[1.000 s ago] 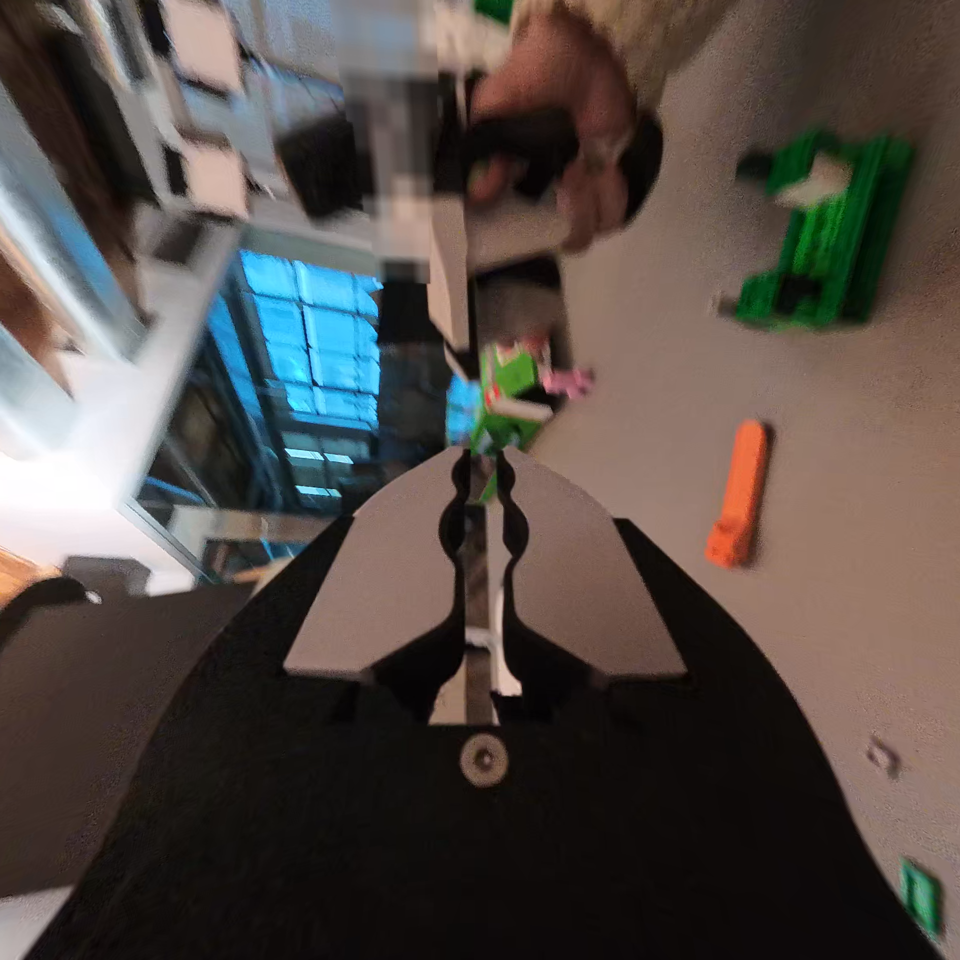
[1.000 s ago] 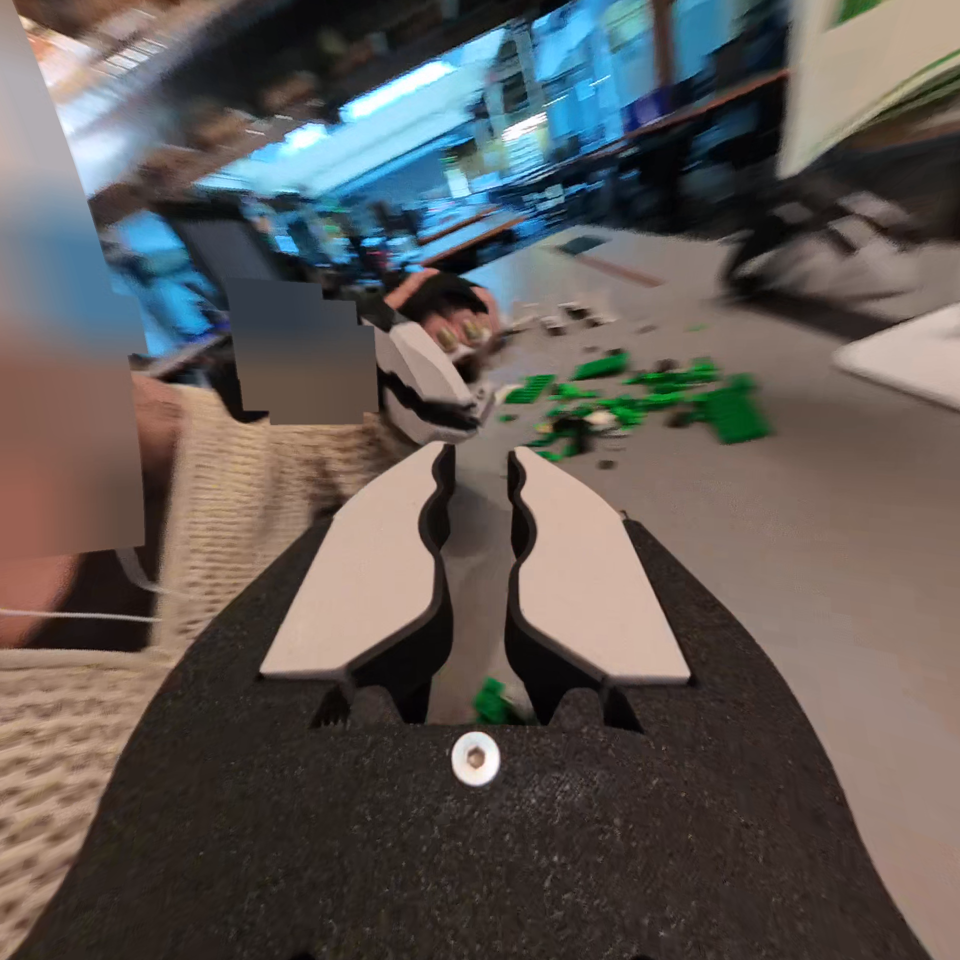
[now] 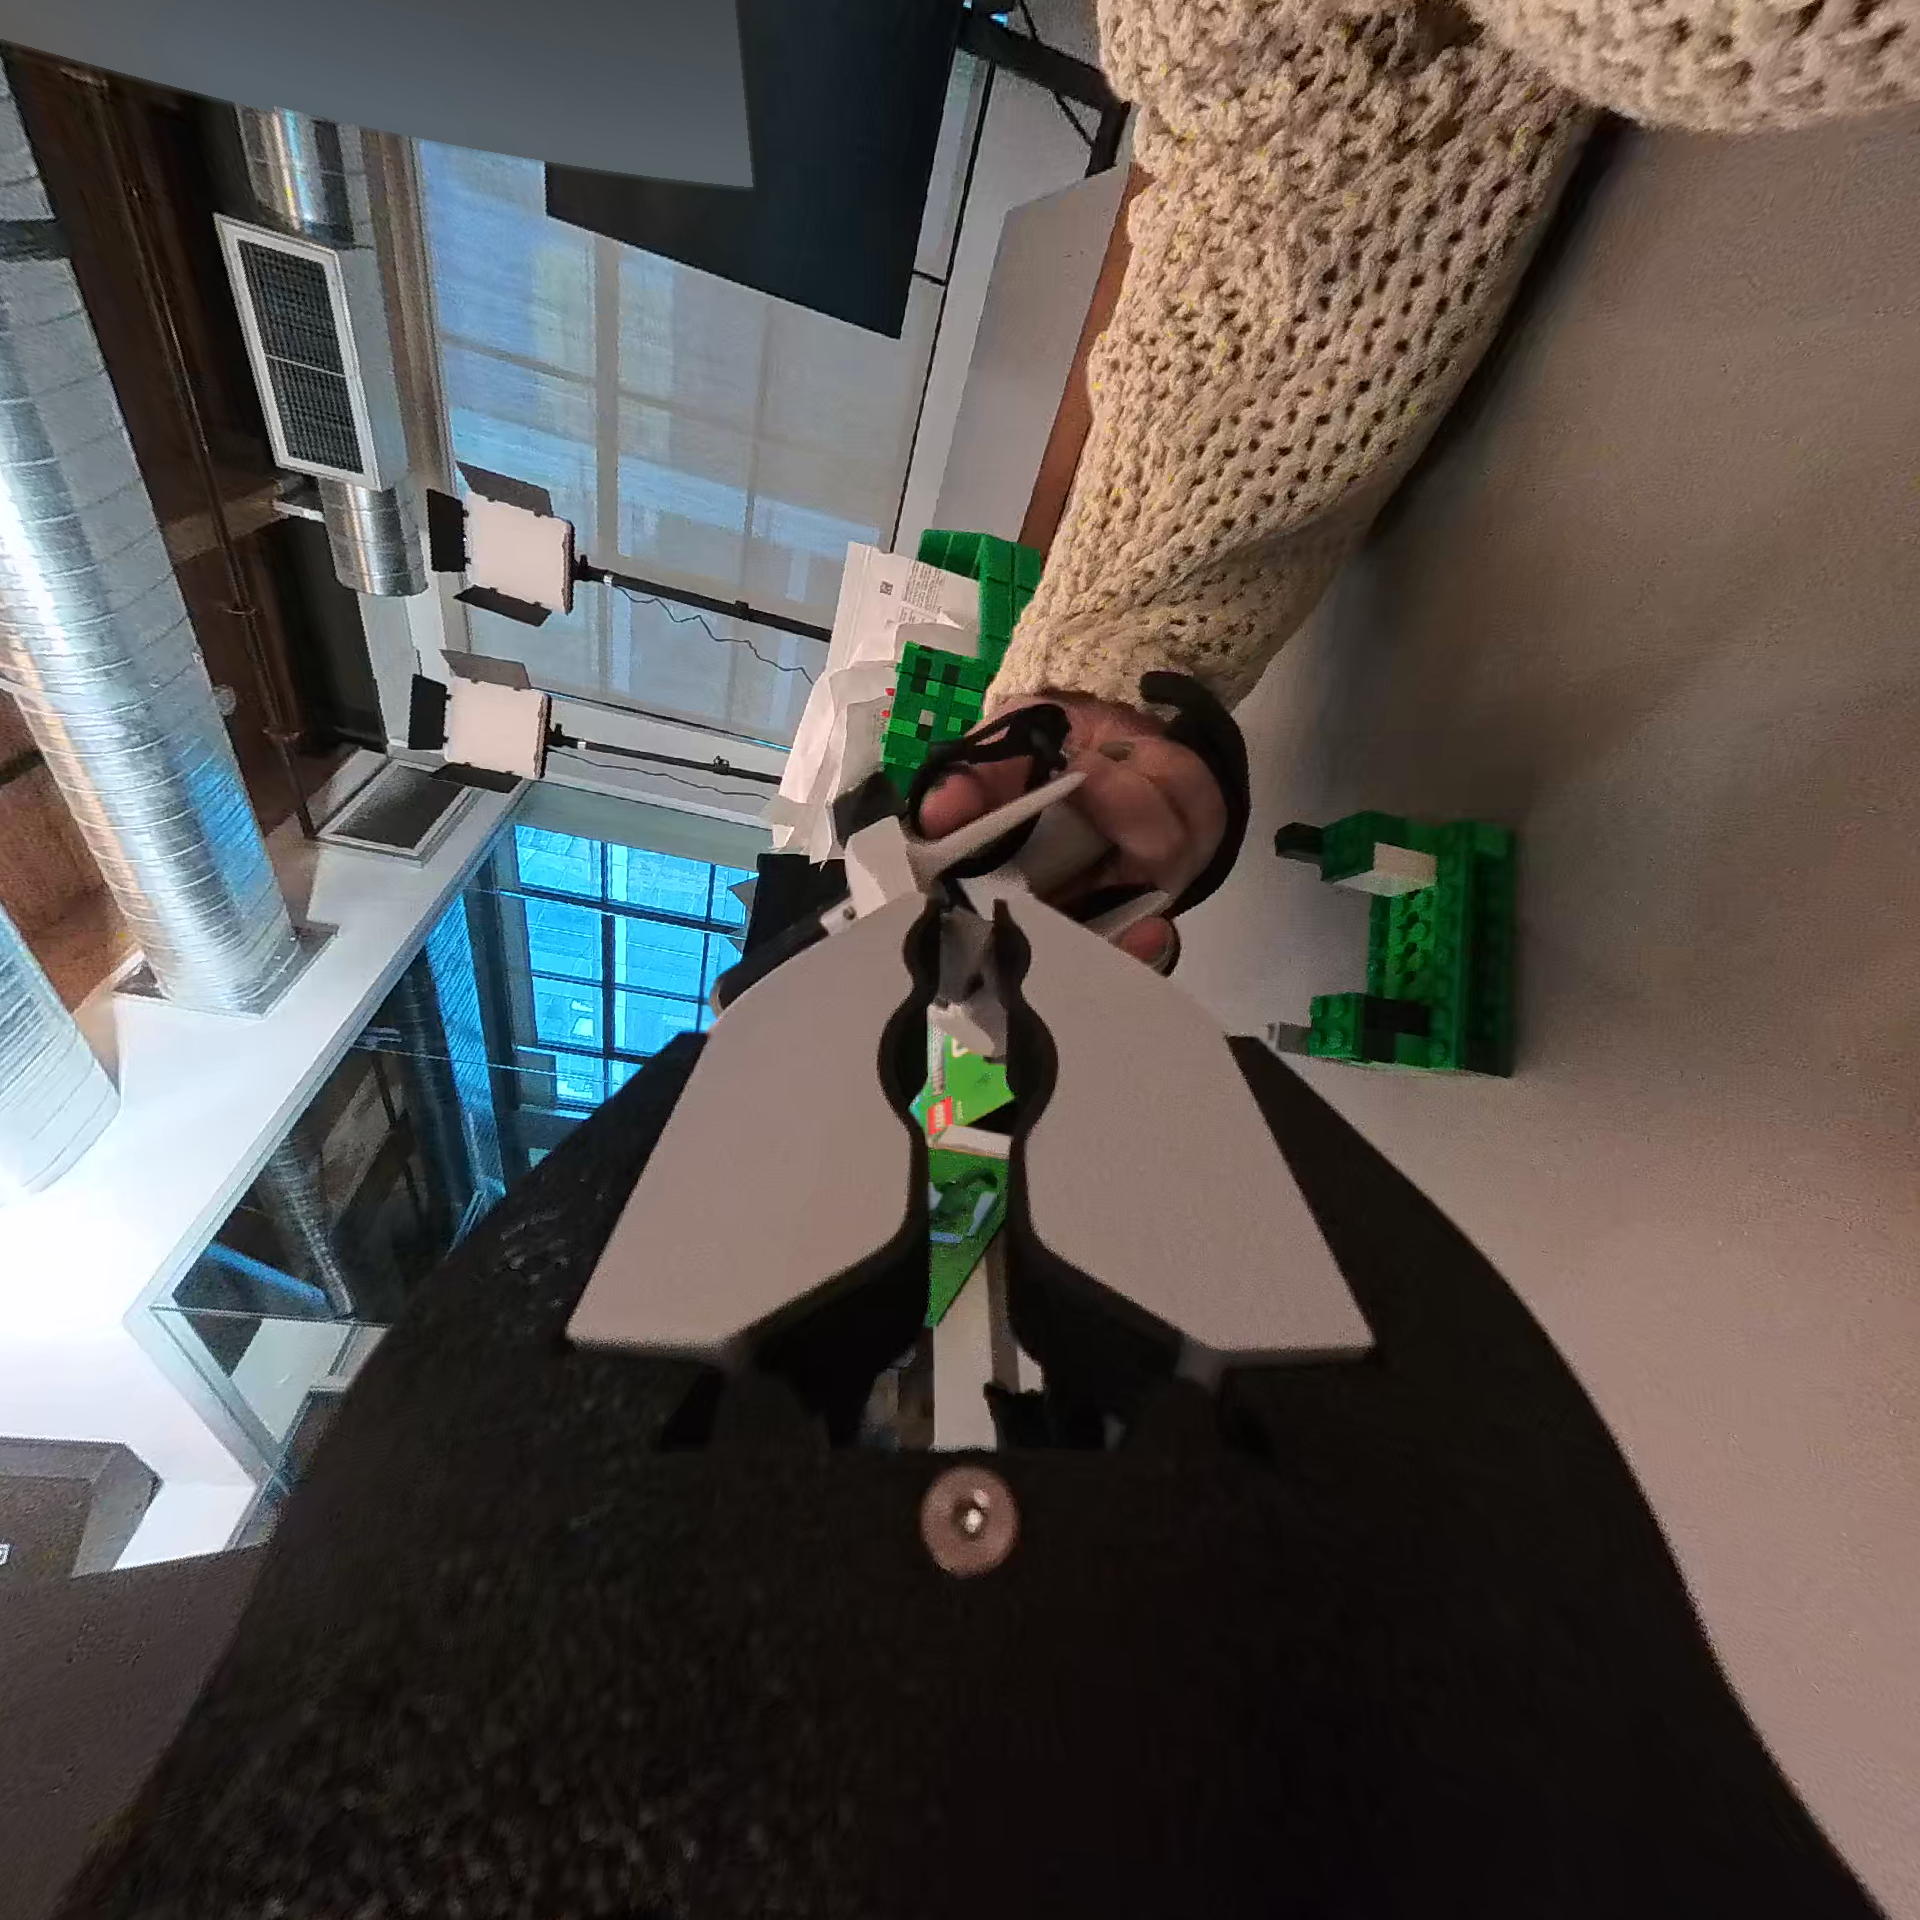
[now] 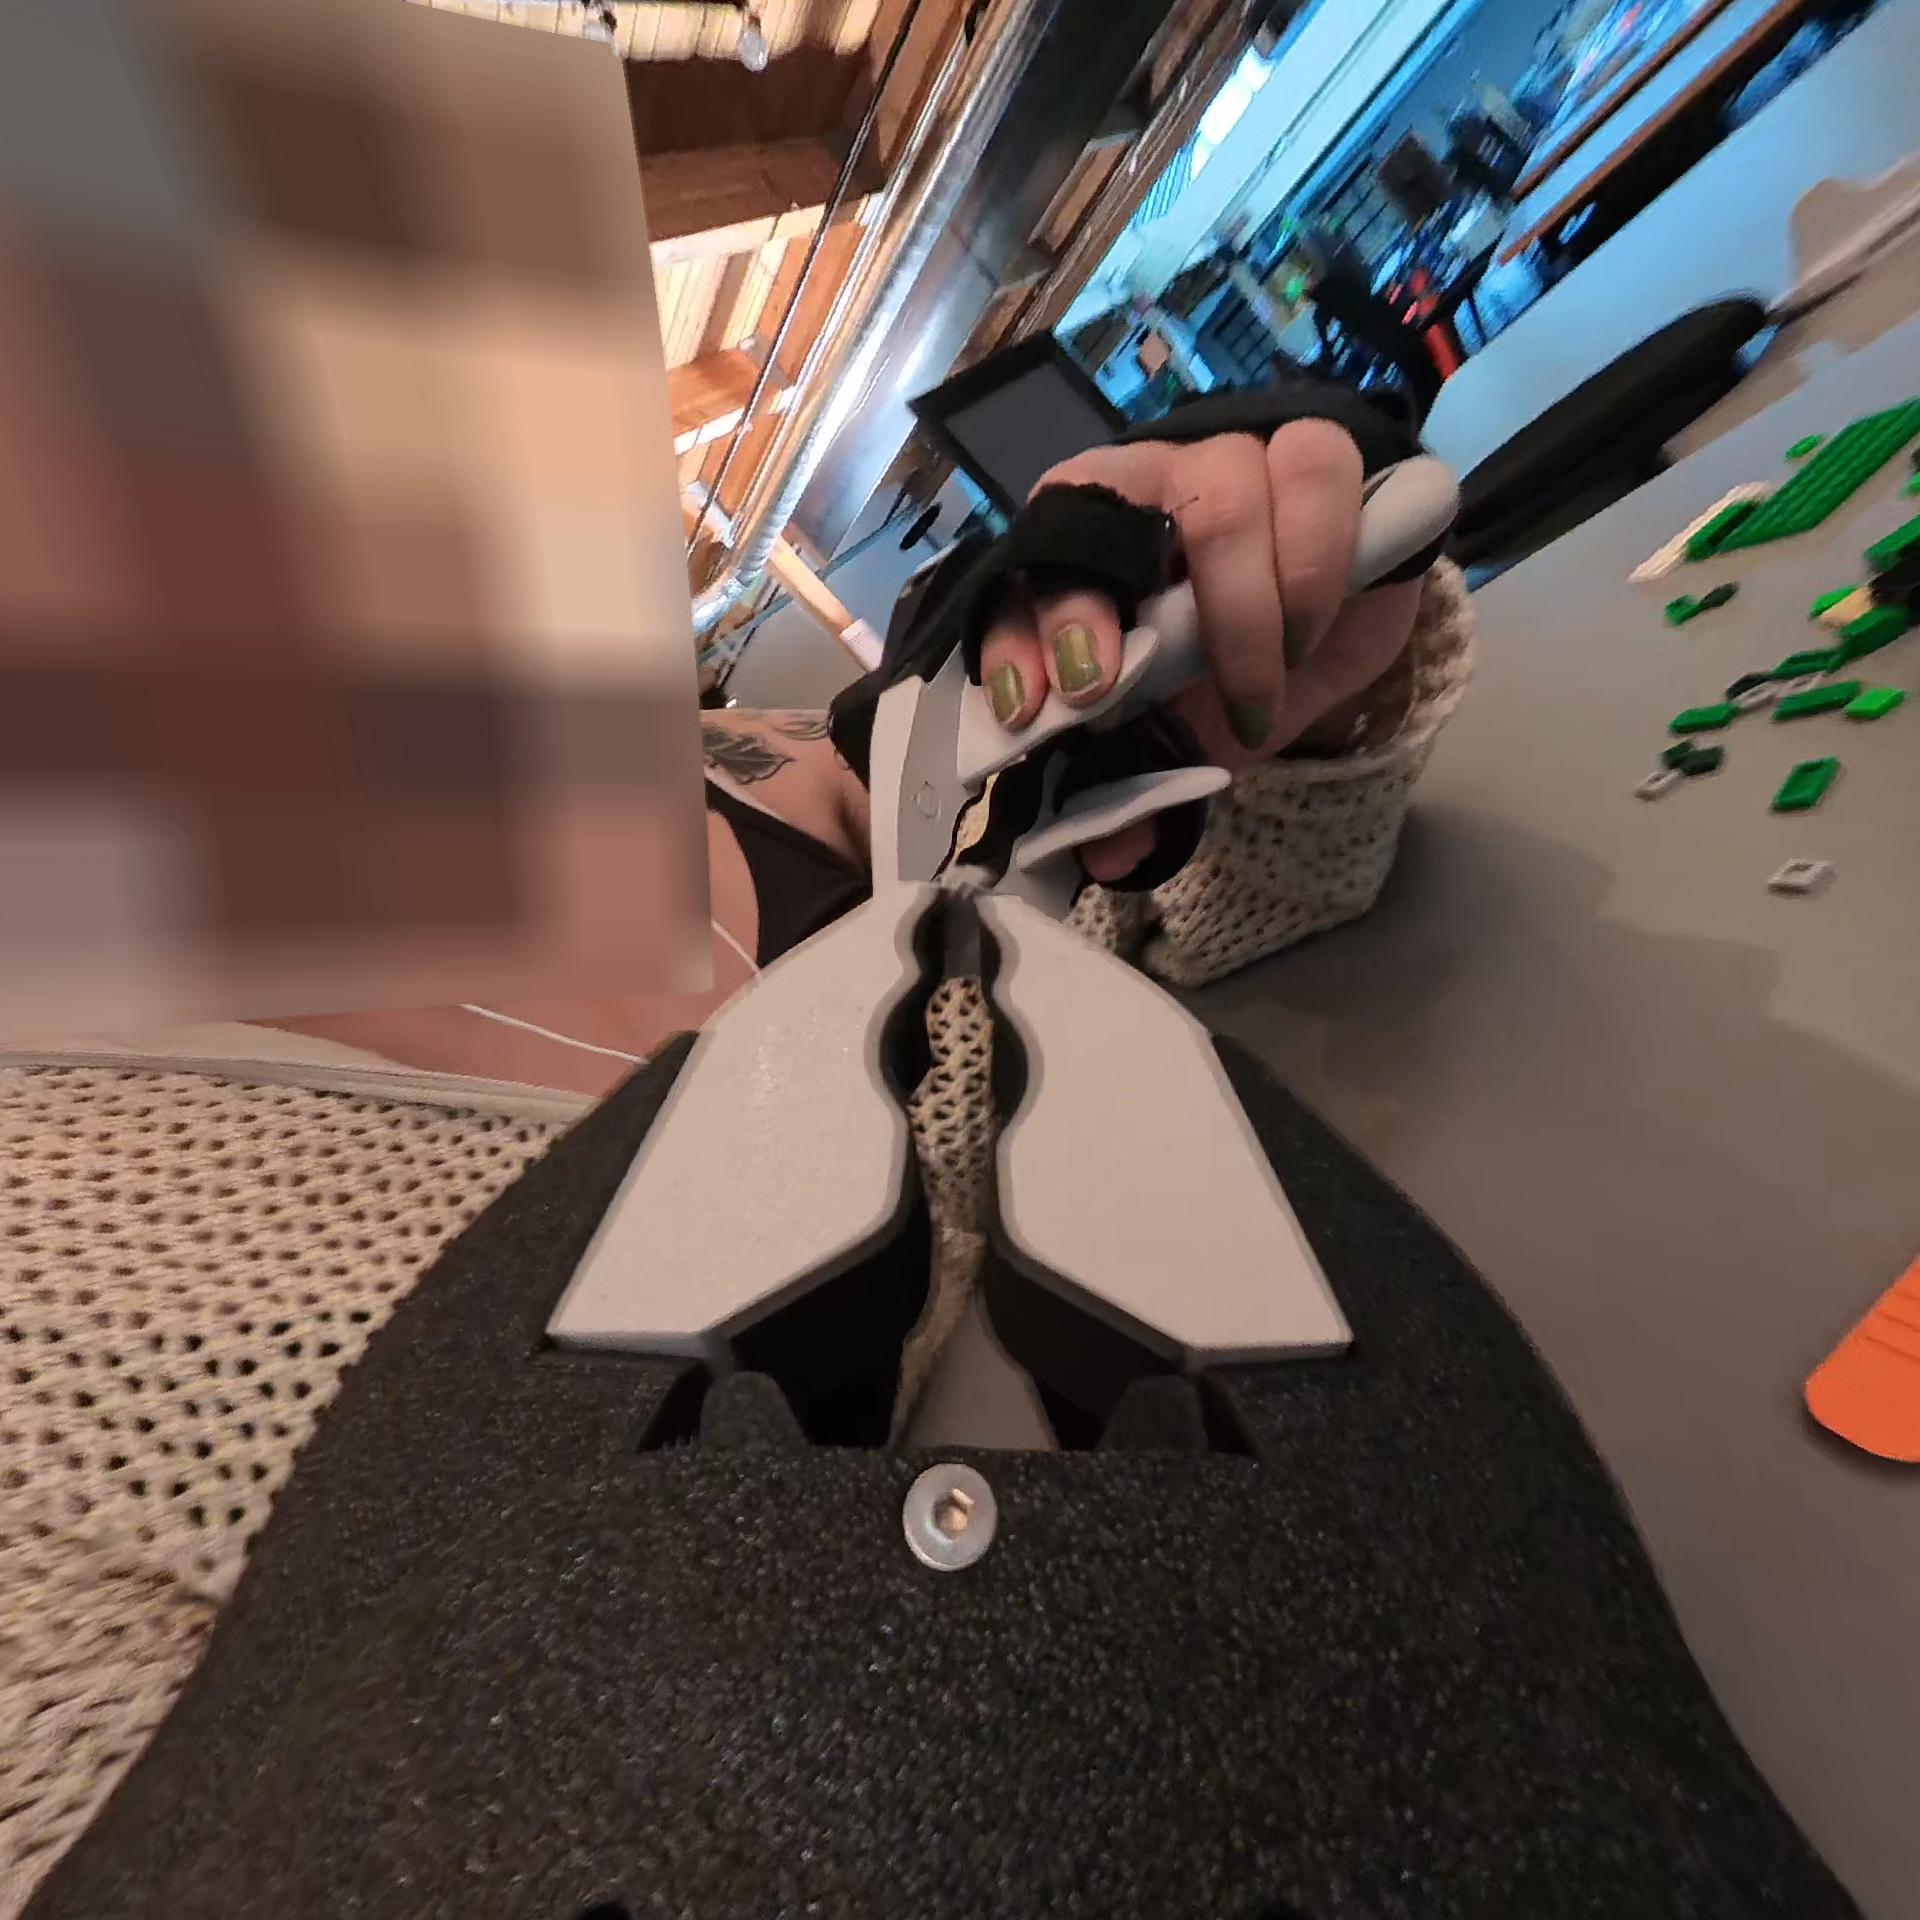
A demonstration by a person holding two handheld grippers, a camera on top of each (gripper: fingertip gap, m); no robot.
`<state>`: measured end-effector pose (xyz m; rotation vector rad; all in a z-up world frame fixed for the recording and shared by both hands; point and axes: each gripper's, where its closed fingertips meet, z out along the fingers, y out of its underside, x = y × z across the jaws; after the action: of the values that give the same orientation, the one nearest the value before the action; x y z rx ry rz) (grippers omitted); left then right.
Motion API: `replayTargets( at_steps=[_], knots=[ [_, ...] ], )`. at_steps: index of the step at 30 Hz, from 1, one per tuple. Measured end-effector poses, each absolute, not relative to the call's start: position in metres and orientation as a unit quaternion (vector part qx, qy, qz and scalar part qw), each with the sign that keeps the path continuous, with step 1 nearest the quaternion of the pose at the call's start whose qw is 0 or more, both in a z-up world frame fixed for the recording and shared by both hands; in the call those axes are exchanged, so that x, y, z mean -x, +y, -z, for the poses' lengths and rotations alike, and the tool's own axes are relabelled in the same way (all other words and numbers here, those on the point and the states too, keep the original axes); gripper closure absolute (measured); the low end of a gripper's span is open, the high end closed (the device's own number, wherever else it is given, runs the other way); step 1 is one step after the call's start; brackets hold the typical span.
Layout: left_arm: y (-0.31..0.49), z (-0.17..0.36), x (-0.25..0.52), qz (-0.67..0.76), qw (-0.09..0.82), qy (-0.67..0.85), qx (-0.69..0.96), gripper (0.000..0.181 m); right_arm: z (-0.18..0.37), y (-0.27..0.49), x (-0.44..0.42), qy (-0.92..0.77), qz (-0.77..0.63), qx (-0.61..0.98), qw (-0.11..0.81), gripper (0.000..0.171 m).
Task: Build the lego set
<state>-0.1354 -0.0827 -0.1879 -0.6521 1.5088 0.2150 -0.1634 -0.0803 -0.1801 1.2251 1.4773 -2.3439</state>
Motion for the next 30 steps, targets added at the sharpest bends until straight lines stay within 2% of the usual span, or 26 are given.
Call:
replayTargets(
  at_steps=[1, 11, 15, 20, 24, 28, 30],
  knots=[
    [-0.082, 0.187, 0.136, -0.098, 0.677, 0.669, 0.291, 0.174, 0.18, -0.078, 0.164, 0.484, 0.774, -0.405, 0.043, 0.171],
    [-0.076, 0.179, 0.141, -0.083, 0.694, 0.642, 0.314, 0.175, 0.191, -0.07, 0.162, 0.52, 0.74, -0.424, -0.048, 0.17],
    [-0.08, 0.158, 0.145, -0.019, 0.737, 0.594, 0.321, 0.175, 0.173, -0.061, 0.16, 0.531, 0.733, -0.397, -0.153, 0.144],
    [-0.086, 0.145, 0.149, 0.001, 0.761, 0.573, 0.304, 0.175, 0.159, -0.073, 0.164, 0.606, 0.663, -0.359, -0.253, 0.135],
    [-0.09, 0.146, 0.145, 0.005, 0.758, 0.581, 0.298, 0.175, 0.16, -0.091, 0.165, 0.659, 0.628, -0.334, -0.245, 0.137],
    [-0.094, 0.145, 0.143, 0.023, 0.757, 0.583, 0.296, 0.174, 0.153, -0.097, 0.161, 0.645, 0.658, -0.321, -0.217, 0.151],
    [-0.096, 0.144, 0.142, 0.032, 0.755, 0.584, 0.295, 0.174, 0.152, -0.096, 0.161, 0.637, 0.667, -0.324, -0.21, 0.152]
  ],
)
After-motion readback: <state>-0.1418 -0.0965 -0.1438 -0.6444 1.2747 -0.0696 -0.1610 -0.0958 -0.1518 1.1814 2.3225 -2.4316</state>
